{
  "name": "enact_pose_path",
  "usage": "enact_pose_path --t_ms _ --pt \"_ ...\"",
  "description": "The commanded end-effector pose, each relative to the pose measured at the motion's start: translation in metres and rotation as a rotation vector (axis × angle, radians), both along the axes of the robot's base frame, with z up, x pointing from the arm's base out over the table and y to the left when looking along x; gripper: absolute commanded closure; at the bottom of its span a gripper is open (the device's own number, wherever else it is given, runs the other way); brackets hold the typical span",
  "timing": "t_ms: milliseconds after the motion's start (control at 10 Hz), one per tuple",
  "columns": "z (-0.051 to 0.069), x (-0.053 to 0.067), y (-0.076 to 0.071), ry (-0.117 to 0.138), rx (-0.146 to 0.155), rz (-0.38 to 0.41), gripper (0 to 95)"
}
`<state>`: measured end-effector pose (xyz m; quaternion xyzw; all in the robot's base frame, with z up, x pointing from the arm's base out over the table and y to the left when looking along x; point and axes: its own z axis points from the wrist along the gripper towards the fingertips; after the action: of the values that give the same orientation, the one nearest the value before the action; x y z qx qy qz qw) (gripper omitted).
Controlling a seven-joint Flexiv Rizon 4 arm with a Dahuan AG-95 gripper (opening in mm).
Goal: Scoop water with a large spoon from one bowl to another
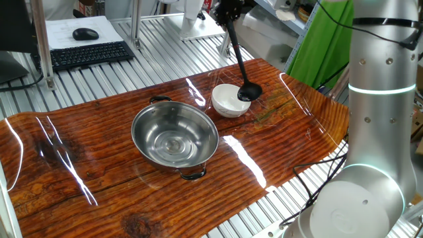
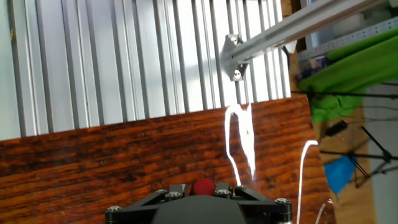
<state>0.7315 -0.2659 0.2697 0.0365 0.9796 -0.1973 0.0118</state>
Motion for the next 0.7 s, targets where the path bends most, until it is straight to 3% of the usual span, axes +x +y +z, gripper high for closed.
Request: enact_pose_path --t_ms 100,700 --pt "0.0004 0.0005 0.0015 0.008 -0.007 -0.006 95.0" --pt "0.0021 0.0011 0.0062 0.013 -0.054 -0.018 95.0"
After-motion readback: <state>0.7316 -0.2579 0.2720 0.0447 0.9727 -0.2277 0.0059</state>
